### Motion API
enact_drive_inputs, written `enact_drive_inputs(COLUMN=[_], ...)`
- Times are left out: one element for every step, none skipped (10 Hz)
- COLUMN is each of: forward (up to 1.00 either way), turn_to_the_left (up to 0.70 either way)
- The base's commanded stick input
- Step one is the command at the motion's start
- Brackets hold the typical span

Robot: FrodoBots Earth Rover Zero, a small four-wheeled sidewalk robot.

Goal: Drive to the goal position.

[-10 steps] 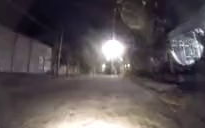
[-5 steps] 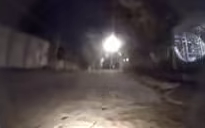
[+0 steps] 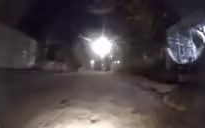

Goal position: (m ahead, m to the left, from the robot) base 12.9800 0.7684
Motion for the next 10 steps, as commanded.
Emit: enact_drive_inputs(forward=[0.70, 0.70, 0.70, 0.70, 0.70, 0.70, 0.70, 0.70, 0.70, 0.70], turn_to_the_left=[-0.35, -0.35, -0.35, -0.35, -0.19, 0.00, 0.00, 0.00, 0.00, 0.00])
